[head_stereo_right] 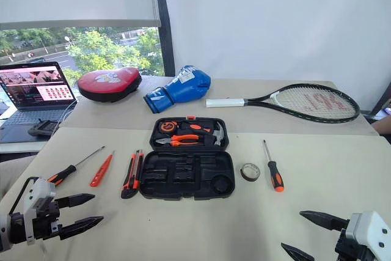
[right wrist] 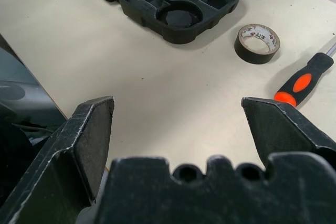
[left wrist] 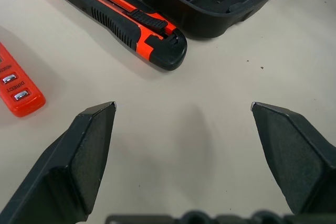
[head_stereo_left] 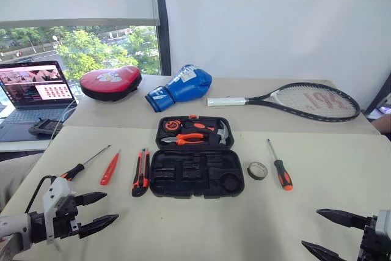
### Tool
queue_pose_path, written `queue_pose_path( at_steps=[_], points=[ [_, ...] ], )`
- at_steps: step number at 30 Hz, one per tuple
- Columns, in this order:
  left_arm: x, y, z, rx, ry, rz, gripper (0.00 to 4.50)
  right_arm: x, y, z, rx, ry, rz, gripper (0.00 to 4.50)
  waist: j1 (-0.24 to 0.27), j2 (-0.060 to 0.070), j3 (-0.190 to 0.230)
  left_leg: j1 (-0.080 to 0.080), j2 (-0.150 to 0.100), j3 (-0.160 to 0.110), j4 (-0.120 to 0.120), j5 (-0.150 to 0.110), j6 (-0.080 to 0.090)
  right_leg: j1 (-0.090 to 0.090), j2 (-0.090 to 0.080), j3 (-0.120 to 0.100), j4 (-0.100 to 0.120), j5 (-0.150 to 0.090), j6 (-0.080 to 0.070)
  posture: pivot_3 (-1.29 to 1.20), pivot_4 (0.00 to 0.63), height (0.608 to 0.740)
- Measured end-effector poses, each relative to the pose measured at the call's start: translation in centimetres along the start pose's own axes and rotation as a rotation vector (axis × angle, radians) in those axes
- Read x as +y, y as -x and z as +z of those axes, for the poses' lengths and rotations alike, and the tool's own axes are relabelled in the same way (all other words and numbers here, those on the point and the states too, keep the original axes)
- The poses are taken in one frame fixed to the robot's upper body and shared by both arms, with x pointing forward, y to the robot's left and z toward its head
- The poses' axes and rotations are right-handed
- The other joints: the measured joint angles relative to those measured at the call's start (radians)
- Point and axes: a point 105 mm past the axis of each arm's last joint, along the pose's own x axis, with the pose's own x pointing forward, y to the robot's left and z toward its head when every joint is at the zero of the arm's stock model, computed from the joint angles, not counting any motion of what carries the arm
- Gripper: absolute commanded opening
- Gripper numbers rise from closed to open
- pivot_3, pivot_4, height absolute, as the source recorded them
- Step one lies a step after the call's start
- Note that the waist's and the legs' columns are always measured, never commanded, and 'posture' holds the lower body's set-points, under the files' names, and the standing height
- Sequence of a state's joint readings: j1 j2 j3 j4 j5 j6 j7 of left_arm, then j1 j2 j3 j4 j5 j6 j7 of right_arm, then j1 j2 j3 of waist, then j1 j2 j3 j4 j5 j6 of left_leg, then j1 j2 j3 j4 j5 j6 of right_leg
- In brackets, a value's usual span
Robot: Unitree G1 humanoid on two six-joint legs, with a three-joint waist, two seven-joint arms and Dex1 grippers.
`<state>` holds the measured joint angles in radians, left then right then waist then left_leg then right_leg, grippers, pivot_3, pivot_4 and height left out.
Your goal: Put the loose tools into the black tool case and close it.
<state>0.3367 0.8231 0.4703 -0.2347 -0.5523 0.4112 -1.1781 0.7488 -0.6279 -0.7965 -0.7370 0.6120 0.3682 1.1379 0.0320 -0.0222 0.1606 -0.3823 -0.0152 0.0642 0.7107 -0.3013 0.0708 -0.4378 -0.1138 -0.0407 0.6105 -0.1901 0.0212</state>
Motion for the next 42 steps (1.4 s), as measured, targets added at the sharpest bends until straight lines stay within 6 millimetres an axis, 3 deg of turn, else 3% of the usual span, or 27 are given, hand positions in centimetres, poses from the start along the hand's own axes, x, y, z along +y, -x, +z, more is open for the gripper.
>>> queue_pose_path(
  at_steps=[3, 5, 7, 9, 12, 16, 20, 21, 22, 24, 26, 33, 36, 38, 40, 42],
  points=[
    [1.0, -0.2, 0.7, -0.049, 0.027, 0.064, 4.44, -0.5, -0.9, 0.8, -0.061, 0.024, -0.008, 4.5, 0.003, -0.001, 0.0, 0.002, 0.001, 0.0, 0.0, 0.0, 0.0, 0.001, 0.0, 0.0, 0.0, -0.001, 0.001, 0.0, 0.15, 0.74],
    [3.9, -1.0, 3.4, -0.185, 0.079, 0.214, 4.44, -1.1, -3.6, 3.9, -0.261, 0.063, -0.001, 4.5, 0.003, -0.003, 0.002, 0.002, 0.002, -0.001, 0.003, 0.002, -0.003, 0.001, 0.001, 0.0, 0.001, 0.003, 0.002, 0.0, 0.15, 0.74],
    [5.6, -0.6, 5.5, -0.24, 0.084, 0.307, 4.44, -0.2, -5.2, 6.7, -0.387, 0.097, 0.061, 4.5, 0.003, -0.003, 0.002, -0.001, 0.002, -0.001, 0.001, 0.004, -0.004, 0.002, 0.002, 0.0, 0.001, 0.009, 0.008, 0.0, 0.15, 0.74],
    [7.4, 0.4, 5.6, -0.219, 0.139, 0.386, 4.44, 0.5, -6.3, 8.5, -0.461, 0.092, 0.126, 4.5, 0.001, -0.002, 0.002, 0.001, 0.003, 0.0, 0.0, 0.005, -0.003, 0.002, 0.008, -0.001, 0.002, 0.01, 0.004, 0.0, 0.15, 0.74],
    [9.8, 1.8, 5.7, -0.1, 0.163, 0.465, 4.44, 1.9, -7.7, 10.3, -0.463, 0.12, 0.28, 4.5, -0.007, -0.003, 0.003, -0.003, 0.002, 0.0, 0.0, 0.008, 0.002, -0.001, 0.014, -0.002, 0.002, 0.012, -0.001, 0.0, 0.15, 0.74],
    [13.0, 3.5, 6.6, 0.157, 0.013, 0.481, 4.44, 3.6, -8.3, 11.4, -0.4, 0.173, 0.48, 4.5, -0.001, -0.004, 0.003, -0.004, 0.001, 0.001, -0.001, 0.008, -0.003, -0.001, 0.014, -0.004, 0.0, 0.01, -0.002, 0.0, 0.15, 0.74],
    [14.7, 3.0, 5.8, 0.279, -0.035, 0.447, 4.44, 3.7, -8.3, 11.7, -0.392, 0.192, 0.5, 4.5, 0.004, -0.004, 0.003, -0.007, -0.001, 0.002, -0.001, 0.007, -0.002, -0.003, 0.013, -0.004, -0.001, 0.009, 0.0, 0.0, 0.15, 0.74],
    [14.8, 2.9, 5.5, 0.297, -0.033, 0.442, 4.44, 3.7, -8.3, 11.7, -0.388, 0.192, 0.501, 4.5, 0.004, -0.005, 0.003, -0.008, -0.001, 0.002, 0.0, 0.007, -0.001, -0.003, 0.013, -0.004, -0.001, 0.009, 0.0, 0.0, 0.15, 0.74],
    [15.0, 2.9, 5.2, 0.319, -0.031, 0.435, 4.04, 3.7, -8.3, 11.6, -0.384, 0.192, 0.502, 4.5, 0.004, -0.005, 0.003, -0.007, -0.001, 0.002, 0.0, 0.007, -0.001, -0.002, 0.013, -0.004, -0.001, 0.009, 0.0, 0.0, 0.15, 0.74],
    [15.2, 3.0, 3.6, 0.404, -0.005, 0.406, 3.73, 3.8, -8.2, 11.4, -0.38, 0.179, 0.505, 4.5, 0.001, -0.005, 0.003, -0.008, -0.002, 0.003, 0.001, 0.006, 0.001, -0.002, 0.011, -0.003, -0.001, 0.008, 0.001, 0.0, 0.15, 0.74],
    [15.1, 3.1, 2.4, 0.465, 0.018, 0.362, 3.1, 3.8, -8.1, 11.0, -0.368, 0.161, 0.495, 4.5, -0.001, -0.006, 0.003, -0.009, -0.002, 0.004, 0.003, 0.005, 0.003, -0.002, 0.011, -0.003, 0.0, 0.008, 0.003, 0.0, 0.15, 0.74],
    [14.8, 2.8, 2.7, 0.459, 0.024, 0.285, 0.6, 3.9, -7.9, 10.9, -0.364, 0.161, 0.467, 4.5, -0.005, -0.006, 0.003, -0.008, -0.003, 0.005, 0.006, 0.002, 0.008, -0.001, 0.005, -0.004, 0.0, 0.007, 0.006, 0.0, 0.15, 0.74],
    [14.3, 2.2, 3.3, 0.372, 0.03, 0.235, 0.55, 3.8, -7.9, 10.8, -0.357, 0.172, 0.453, 4.5, -0.005, -0.006, 0.003, -0.008, -0.003, 0.004, 0.006, 0.002, 0.008, -0.001, 0.004, -0.004, 0.001, 0.007, 0.006, 0.0, 0.15, 0.74],
    [13.5, 1.2, 4.8, 0.259, 0.04, 0.175, 0.55, 3.7, -7.9, 10.6, -0.347, 0.17, 0.435, 4.5, -0.003, -0.008, 0.003, -0.009, -0.003, 0.003, 0.007, 0.003, 0.007, -0.002, 0.004, -0.005, 0.001, 0.007, 0.006, 0.0, 0.15, 0.74],
    [12.6, 0.5, 7.1, 0.149, 0.039, 0.115, 0.55, 3.4, -7.9, 10.6, -0.348, 0.169, 0.413, 4.5, -0.003, -0.01, 0.004, -0.012, -0.003, 0.001, 0.01, 0.003, 0.006, -0.002, 0.003, -0.007, 0.001, 0.007, 0.006, 0.0, 0.15, 0.74],
    [10.0, -1.3, 10.9, 0.054, -0.061, -0.002, 0.55, 3.0, -7.7, 10.4, -0.36, 0.152, 0.359, 4.5, 0.005, -0.01, 0.004, -0.014, -0.003, -0.002, 0.012, 0.003, 0.006, -0.001, 0.002, -0.008, 0.001, 0.008, 0.007, 0.0, 0.15, 0.74]
  ],
)
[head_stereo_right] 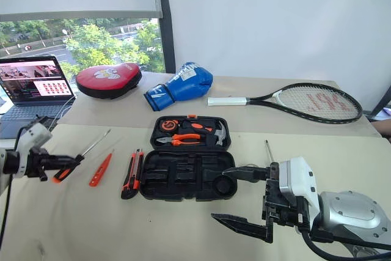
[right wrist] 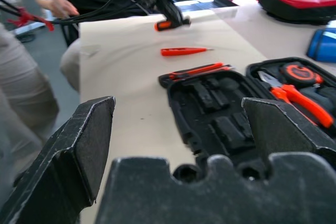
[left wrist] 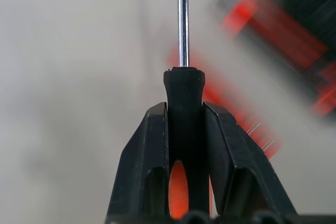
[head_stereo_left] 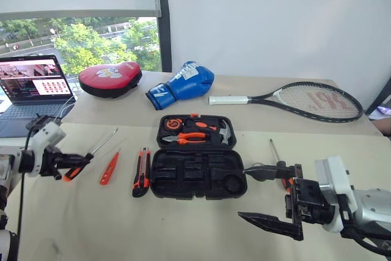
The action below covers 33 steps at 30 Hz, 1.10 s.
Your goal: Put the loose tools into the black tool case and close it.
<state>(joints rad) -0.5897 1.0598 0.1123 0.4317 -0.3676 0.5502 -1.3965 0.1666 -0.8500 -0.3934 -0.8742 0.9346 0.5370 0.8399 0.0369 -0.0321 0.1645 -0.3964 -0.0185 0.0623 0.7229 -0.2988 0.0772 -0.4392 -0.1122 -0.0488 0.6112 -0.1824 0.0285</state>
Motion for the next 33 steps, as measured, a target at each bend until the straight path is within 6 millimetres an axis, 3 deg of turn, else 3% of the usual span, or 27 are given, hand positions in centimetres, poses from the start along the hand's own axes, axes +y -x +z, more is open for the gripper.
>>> queue_pose_path(
  at_steps=[3, 6, 8, 11, 13, 15, 20, 24, 33],
  points=[
    [-4.2, -2.8, 3.1, -0.005, -0.201, -0.166, 0.55, -0.1, 0.6, -0.5, 0.014, -0.013, -0.061, 4.5, 0.004, 0.002, -0.001, -0.001, -0.002, 0.0, 0.003, -0.001, 0.001, 0.001, -0.001, 0.002, 0.0, 0.0, 0.001, 0.0, 0.15, 0.74],
    [-7.7, -6.9, 2.4, 0.117, -0.429, -0.304, 0.55, 0.2, 1.5, -0.9, 0.046, -0.018, -0.126, 4.5, 0.002, 0.004, -0.001, 0.0, -0.004, 0.002, 0.003, -0.001, 0.001, 0.001, 0.001, 0.004, 0.0, 0.001, 0.002, 0.0, 0.15, 0.74],
    [-8.4, -9.2, 2.1, 0.169, -0.489, -0.328, 0.55, 0.1, 2.1, -1.0, 0.071, -0.008, -0.165, 4.5, 0.0, 0.003, -0.001, 0.0, -0.003, 0.003, 0.004, -0.001, 0.001, 0.002, 0.005, 0.005, 0.0, 0.002, 0.002, 0.0, 0.15, 0.74],
    [-9.3, -13.4, 4.8, 0.189, -0.567, -0.325, 0.55, 0.2, 3.4, -1.2, 0.109, -0.01, -0.239, 4.5, 0.017, 0.002, 0.0, -0.002, -0.003, 0.0, 0.006, -0.001, 0.011, 0.003, 0.007, 0.005, 0.0, 0.002, 0.003, 0.0, 0.15, 0.74],
    [-9.5, -14.8, 6.2, 0.198, -0.599, -0.319, 0.55, 0.2, 4.1, -1.1, 0.124, -0.003, -0.286, 4.5, 0.013, 0.003, -0.001, -0.001, -0.004, 0.0, 0.006, -0.002, 0.012, 0.004, 0.008, 0.008, 0.0, 0.002, 0.003, 0.0, 0.15, 0.74],
    [-9.4, -15.8, 6.4, 0.231, -0.608, -0.325, 0.55, 0.2, 4.9, -1.3, 0.143, -0.009, -0.33, 4.5, 0.003, 0.004, -0.001, 0.0, -0.003, 0.001, 0.006, -0.002, 0.012, 0.003, 0.008, 0.009, 0.001, 0.002, 0.004, 0.0, 0.15, 0.74],
    [-10.1, -18.3, 4.5, 0.338, -0.61, -0.407, 0.55, 0.9, 5.4, -1.2, 0.156, -0.02, -0.378, 4.5, -0.013, 0.005, -0.002, -0.001, -0.002, 0.001, 0.006, -0.002, 0.012, 0.002, 0.01, 0.01, 0.002, 0.001, 0.004, 0.0, 0.15, 0.74],
    [-9.5, -19.1, 3.7, 0.406, -0.644, -0.41, 0.55, 1.2, 5.6, -1.1, 0.16, -0.014, -0.396, 4.5, -0.012, 0.005, -0.001, -0.002, -0.002, 0.001, 0.006, -0.003, 0.013, 0.001, 0.008, 0.009, 0.001, 0.001, 0.004, 0.0, 0.15, 0.74],
    [-8.7, -20.0, 4.0, 0.442, -0.67, -0.384, 0.55, 1.2, 5.9, -1.1, 0.157, -0.004, -0.431, 4.5, 0.002, 0.005, -0.001, -0.003, -0.003, 0.001, 0.007, -0.004, 0.016, 0.001, 0.006, 0.009, 0.0, 0.001, 0.005, 0.0, 0.15, 0.74]
  ],
)
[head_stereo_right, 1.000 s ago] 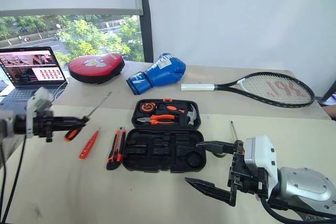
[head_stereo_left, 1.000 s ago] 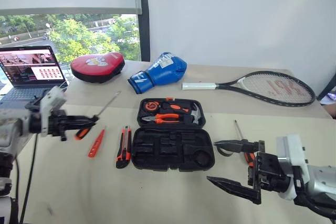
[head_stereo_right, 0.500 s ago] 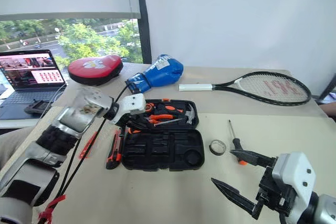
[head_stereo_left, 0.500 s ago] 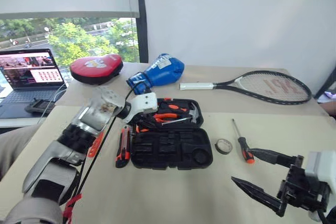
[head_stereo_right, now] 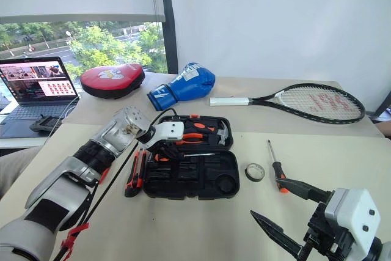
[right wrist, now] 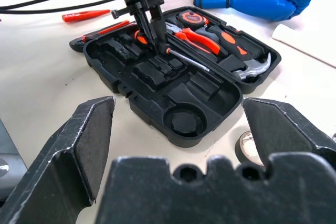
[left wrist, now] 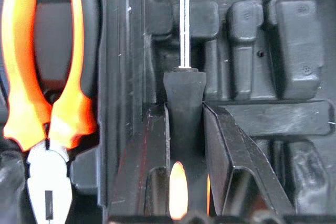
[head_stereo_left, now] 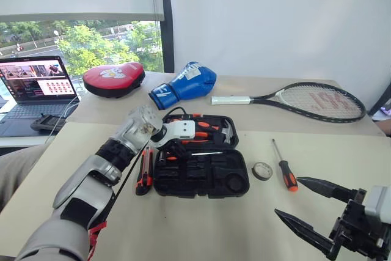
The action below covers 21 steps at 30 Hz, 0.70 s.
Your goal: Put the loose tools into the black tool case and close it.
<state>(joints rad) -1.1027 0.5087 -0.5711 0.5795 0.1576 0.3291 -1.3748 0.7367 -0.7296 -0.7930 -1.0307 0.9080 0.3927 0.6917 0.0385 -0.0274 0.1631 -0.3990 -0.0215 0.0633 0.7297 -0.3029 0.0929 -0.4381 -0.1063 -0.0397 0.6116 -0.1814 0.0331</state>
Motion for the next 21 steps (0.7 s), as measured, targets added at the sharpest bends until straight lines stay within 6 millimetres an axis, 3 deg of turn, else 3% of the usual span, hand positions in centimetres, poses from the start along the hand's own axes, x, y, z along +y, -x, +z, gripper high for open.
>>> queue_pose_path(
  at_steps=[9, 11, 16, 19, 21],
  points=[
    [0.7, -0.8, 0.4, 0.02, -0.052, 0.012, 0.55, 0.0, 0.0, -0.1, 0.002, 0.001, -0.01, 4.5, 0.011, 0.001, 0.0, 0.001, 0.0, -0.001, 0.002, 0.0, 0.001, 0.002, -0.002, 0.0, 0.0, 0.0, 0.001, 0.0, 0.15, 0.74],
    [0.8, -1.0, 0.6, 0.017, -0.072, 0.018, 1.48, 0.1, 0.1, 0.0, 0.0, 0.002, -0.01, 4.5, 0.015, 0.001, -0.001, 0.001, 0.0, -0.001, 0.002, 0.0, 0.001, 0.002, -0.002, 0.0, 0.0, 0.0, 0.001, 0.0, 0.15, 0.74],
    [1.1, -0.9, 0.9, -0.043, -0.051, 0.046, 3.18, 0.2, 0.2, 0.0, -0.004, 0.002, -0.008, 4.5, 0.02, 0.001, -0.001, -0.002, 0.0, -0.001, 0.004, 0.0, 0.002, 0.001, -0.002, 0.0, 0.0, 0.001, 0.002, 0.0, 0.15, 0.74],
    [1.3, 1.4, 2.3, -0.213, 0.029, 0.085, 2.88, 0.4, 0.2, 0.0, -0.007, -0.003, -0.004, 4.5, 0.009, 0.001, -0.001, -0.004, 0.001, -0.002, 0.004, 0.0, 0.002, -0.002, -0.002, 0.0, 0.001, 0.001, 0.002, 0.0, 0.15, 0.74],
    [1.0, 3.7, 3.7, -0.406, 0.148, 0.113, 2.19, 0.5, 0.1, -0.1, -0.014, -0.01, 0.002, 4.5, 0.001, 0.002, -0.001, -0.004, 0.001, -0.002, 0.004, 0.0, 0.001, -0.001, -0.003, -0.001, 0.001, 0.001, 0.003, 0.0, 0.15, 0.74]
  ],
)
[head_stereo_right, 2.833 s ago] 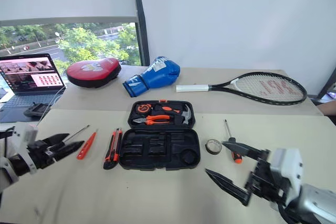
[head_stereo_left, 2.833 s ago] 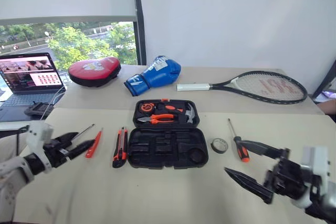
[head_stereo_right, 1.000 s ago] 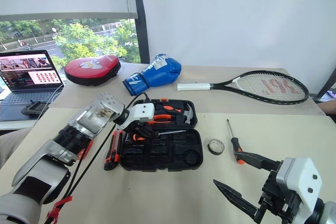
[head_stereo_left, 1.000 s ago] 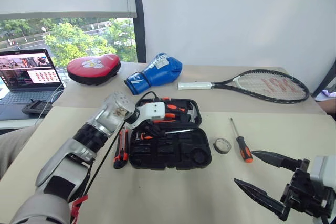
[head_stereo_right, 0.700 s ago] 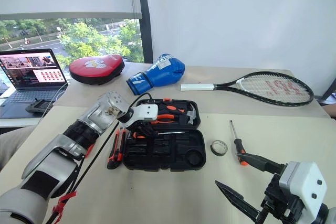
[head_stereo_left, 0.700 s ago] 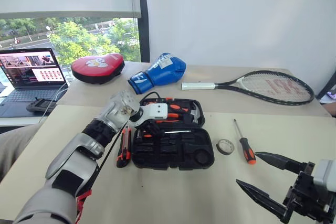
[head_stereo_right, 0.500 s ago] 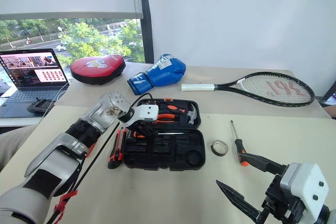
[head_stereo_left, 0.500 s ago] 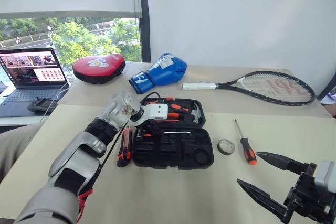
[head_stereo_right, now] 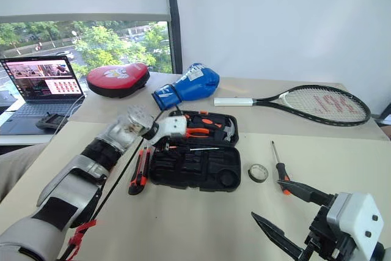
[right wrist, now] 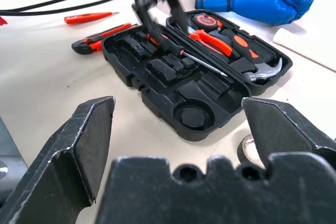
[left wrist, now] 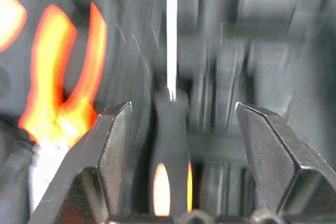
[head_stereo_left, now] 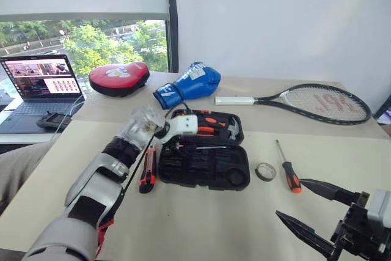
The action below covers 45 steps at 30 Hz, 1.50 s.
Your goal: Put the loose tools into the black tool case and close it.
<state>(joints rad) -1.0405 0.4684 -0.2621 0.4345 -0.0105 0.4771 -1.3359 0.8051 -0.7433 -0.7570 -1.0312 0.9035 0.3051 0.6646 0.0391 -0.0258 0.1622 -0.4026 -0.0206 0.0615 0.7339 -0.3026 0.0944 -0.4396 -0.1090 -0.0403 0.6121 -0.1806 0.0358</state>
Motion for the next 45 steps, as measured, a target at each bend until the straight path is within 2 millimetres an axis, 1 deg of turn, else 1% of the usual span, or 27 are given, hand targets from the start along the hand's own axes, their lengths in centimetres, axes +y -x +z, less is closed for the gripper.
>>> queue_pose_path(
  at_steps=[2, 3, 4, 5, 6, 8, 10, 12, 15, 17, 19, 22, 24, 27, 30, 32, 34, 36, 37, 39, 40, 41, 42, 43, 44, 45],
  points=[
    [-0.5, 0.8, 0.7, -0.098, 0.095, 0.014, 1.53, 0.0, 0.0, 0.0, -0.001, -0.002, -0.004, 4.5, -0.005, 0.001, 0.0, 0.001, 0.0, 0.0, 0.0, 0.0, -0.001, 0.0, 0.0, 0.0, 0.0, 0.0, 0.001, 0.0, 0.15, 0.74],
    [-0.8, 1.2, 0.7, -0.141, 0.146, 0.033, 1.08, -0.1, -0.1, 0.0, -0.004, 0.0, -0.009, 4.5, -0.006, 0.001, 0.0, 0.001, 0.0, 0.0, 0.0, 0.001, -0.002, 0.001, 0.0, 0.0, 0.0, 0.0, 0.001, 0.0, 0.15, 0.74],
    [-1.0, 1.3, 0.6, -0.172, 0.189, 0.051, 0.77, -0.1, -0.2, 0.0, -0.008, 0.002, -0.011, 4.5, -0.007, 0.001, 0.0, 0.002, 0.0, 0.0, 0.0, 0.002, -0.003, 0.002, 0.0, 0.001, 0.001, -0.001, 0.001, 0.0, 0.15, 0.74],
    [-1.1, 1.2, 0.3, -0.21, 0.235, 0.086, 0.33, -0.1, -0.3, 0.0, -0.013, 0.002, -0.009, 4.5, -0.005, 0.001, 0.0, 0.003, 0.0, 0.0, -0.001, 0.003, -0.005, 0.002, 0.0, 0.0, 0.0, 0.0, 0.001, 0.0, 0.15, 0.74],
    [-1.1, 1.0, 0.0, -0.232, 0.264, 0.126, 0.11, -0.1, -0.5, 0.1, -0.021, 0.006, -0.009, 4.5, -0.005, 0.001, 0.0, 0.004, 0.0, 0.0, -0.001, 0.003, -0.005, 0.003, 0.0, 0.001, 0.0, 0.0, 0.001, 0.0, 0.15, 0.74],
    [-1.0, 0.4, -1.4, -0.263, 0.334, 0.23, 0.11, -0.2, -0.7, 0.3, -0.041, 0.014, -0.013, 4.5, 0.0, 0.001, 0.0, 0.004, -0.001, 0.0, -0.001, 0.0, -0.001, 0.003, -0.001, 0.001, 0.0, 0.0, 0.001, 0.0, 0.15, 0.74],
    [-0.9, -0.5, -2.7, -0.282, 0.401, 0.32, 0.11, -0.2, -1.0, 0.4, -0.051, 0.012, -0.008, 4.5, 0.006, 0.0, 0.0, 0.004, -0.001, -0.001, -0.001, 0.001, -0.002, 0.004, -0.002, 0.0, 0.0, 0.001, 0.0, 0.0, 0.15, 0.74],
    [-0.7, -1.4, -3.3, -0.308, 0.439, 0.408, 0.11, -0.2, -1.1, 0.3, -0.048, 0.01, -0.01, 4.5, 0.011, 0.0, 0.0, 0.004, -0.002, -0.001, -0.001, 0.001, -0.002, 0.004, -0.003, 0.0, 0.0, 0.001, 0.0, 0.0, 0.15, 0.74],
    [-0.8, -2.9, -4.4, -0.275, 0.442, 0.512, 0.11, -0.3, -1.3, 0.3, -0.053, 0.015, -0.015, 4.5, 0.009, 0.0, 0.0, 0.005, -0.002, -0.001, -0.002, 0.001, -0.002, 0.004, -0.003, 0.001, 0.0, 0.001, 0.0, 0.0, 0.15, 0.74],
    [-1.2, -3.8, -5.1, -0.233, 0.421, 0.526, 0.11, -0.3, -1.3, 0.3, -0.053, 0.013, -0.016, 4.5, 0.007, 0.0, 0.0, 0.005, -0.002, -0.001, -0.003, 0.003, -0.007, 0.004, -0.003, 0.001, 0.0, 0.001, 0.0, 0.0, 0.15, 0.74],
    [-1.2, -4.4, -5.6, -0.193, 0.381, 0.536, 0.11, -0.3, -1.2, 0.2, -0.049, 0.01, -0.018, 4.5, 0.006, 0.001, 0.0, 0.005, -0.002, -0.001, -0.003, 0.003, -0.006, 0.003, -0.003, 0.001, 0.0, 0.001, -0.001, 0.0, 0.15, 0.74],
    [-1.4, -5.0, -6.1, -0.134, 0.297, 0.525, 0.11, -0.1, -1.1, 0.0, -0.033, 0.0, -0.015, 4.5, 0.006, 0.004, -0.003, 0.014, -0.002, -0.001, -0.005, 0.0, -0.001, 0.013, -0.003, 0.0, -0.002, 0.001, -0.001, 0.0, 0.15, 0.74],
    [-1.4, -5.3, -6.5, -0.1, 0.245, 0.515, 0.11, -0.1, -1.1, -0.1, -0.027, -0.002, -0.015, 4.5, 0.007, 0.005, -0.004, 0.019, -0.002, -0.001, -0.005, -0.001, 0.0, 0.018, -0.004, 0.0, -0.003, 0.0, -0.002, 0.0, 0.15, 0.74],
    [-1.0, -5.6, -6.7, -0.072, 0.179, 0.492, 0.11, -0.1, -1.0, -0.3, -0.012, -0.007, -0.015, 4.5, 0.007, 0.007, -0.007, 0.02, -0.002, -0.001, -0.005, -0.001, -0.001, 0.018, -0.005, 0.0, -0.003, -0.001, -0.003, 0.0, 0.15, 0.74],
    [-0.5, -5.8, -6.9, -0.055, 0.126, 0.46, 0.11, -0.2, -1.3, -0.3, -0.007, 0.001, -0.025, 4.5, 0.008, 0.01, -0.014, 0.024, -0.001, 0.0, -0.005, -0.001, -0.001, 0.018, -0.005, 0.0, -0.003, -0.003, 0.001, 0.0, 0.15, 0.74],
    [-0.4, -5.5, -6.8, -0.113, 0.16, 0.443, 0.11, -1.1, -1.9, -0.3, -0.002, 0.015, -0.093, 4.5, 0.006, 0.01, -0.015, 0.024, 0.0, 0.0, -0.005, -0.002, -0.003, 0.018, -0.008, 0.001, -0.003, -0.003, 0.001, 0.0, 0.15, 0.74],
    [-0.6, -4.8, -6.7, -0.209, 0.253, 0.423, 0.11, -2.2, -2.3, -0.5, 0.012, 0.018, -0.169, 4.5, 0.003, 0.01, -0.015, 0.018, 0.0, 0.0, -0.005, 0.0, -0.004, 0.015, -0.009, 0.0, -0.002, -0.001, -0.001, 0.0, 0.15, 0.74],
    [-1.0, -3.9, -5.3, -0.341, 0.323, 0.382, 0.11, -3.7, -2.7, -0.8, 0.041, 0.006, -0.245, 4.5, -0.001, 0.009, -0.015, 0.013, 0.0, 0.0, -0.005, 0.002, -0.005, 0.009, -0.009, 0.0, -0.002, 0.002, -0.003, 0.0, 0.15, 0.74],
    [-1.3, -2.8, -4.1, -0.402, 0.341, 0.342, 0.34, -4.6, -3.1, -0.9, 0.054, -0.01, -0.277, 4.5, -0.002, 0.008, -0.014, 0.009, 0.001, 0.0, -0.005, 0.006, -0.014, 0.005, -0.007, 0.0, -0.001, 0.002, -0.003, 0.0, 0.15, 0.74],
    [-2.4, -0.5, -2.3, -0.468, 0.341, 0.254, 0.8, -6.2, -3.7, -1.3, 0.13, -0.013, -0.332, 4.5, -0.014, 0.008, -0.014, 0.004, 0.002, 0.0, -0.006, 0.007, -0.016, 0.0, -0.005, 0.001, 0.0, 0.003, -0.005, 0.0, 0.15, 0.74],
    [-3.4, 1.3, -1.6, -0.484, 0.327, 0.205, 1.37, -7.5, -4.0, -1.9, 0.223, 0.008, -0.365, 4.5, -0.024, 0.009, -0.014, 0.004, 0.002, 0.001, -0.006, 0.008, -0.016, 0.0, -0.005, 0.001, 0.0, 0.002, -0.006, 0.0, 0.15, 0.74],
    [-3.9, 2.0, -0.9, -0.497, 0.309, 0.174, 1.6, -8.3, -3.8, -2.3, 0.274, 0.009, -0.39, 4.5, -0.025, 0.009, -0.014, 0.004, 0.002, 0.0, -0.007, 0.008, -0.017, 0.0, -0.005, 0.001, -0.001, 0.001, -0.007, 0.0, 0.15, 0.74],
    [-4.9, 3.0, -0.3, -0.508, 0.294, 0.136, 1.93, -9.1, -4.2, -2.7, 0.312, -0.031, -0.382, 4.5, -0.024, 0.009, -0.014, 0.005, 0.002, -0.001, -0.008, 0.008, -0.017, 0.001, -0.003, 0.0, -0.002, 0.0, -0.008, 0.0, 0.15, 0.74],
    [-5.6, 3.3, -0.1, -0.506, 0.288, 0.1, 2.36, -9.4, -4.4, -3.0, 0.33, -0.063, -0.371, 4.5, -0.021, 0.009, -0.014, 0.004, 0.002, -0.001, -0.008, 0.008, -0.016, 0.001, -0.001, 0.0, -0.002, 0.0, -0.008, 0.0, 0.15, 0.74],
    [-6.4, 3.6, 0.2, -0.505, 0.286, 0.064, 2.59, -9.8, -4.7, -3.2, 0.34, -0.103, -0.367, 4.5, -0.019, 0.008, -0.014, 0.004, 0.001, -0.001, -0.008, 0.007, -0.015, 0.002, -0.001, 0.0, -0.002, -0.001, -0.008, 0.0, 0.15, 0.74],
    [-7.5, 4.2, 0.2, -0.491, 0.286, 0.012, 2.98, -10.5, -5.4, -3.7, 0.36, -0.154, -0.368, 4.5, -0.02, 0.007, -0.013, 0.004, 0.001, -0.001, -0.008, 0.007, -0.015, 0.002, 0.0, 0.0, -0.002, -0.001, -0.008, 0.0, 0.15, 0.74]
  ],
)
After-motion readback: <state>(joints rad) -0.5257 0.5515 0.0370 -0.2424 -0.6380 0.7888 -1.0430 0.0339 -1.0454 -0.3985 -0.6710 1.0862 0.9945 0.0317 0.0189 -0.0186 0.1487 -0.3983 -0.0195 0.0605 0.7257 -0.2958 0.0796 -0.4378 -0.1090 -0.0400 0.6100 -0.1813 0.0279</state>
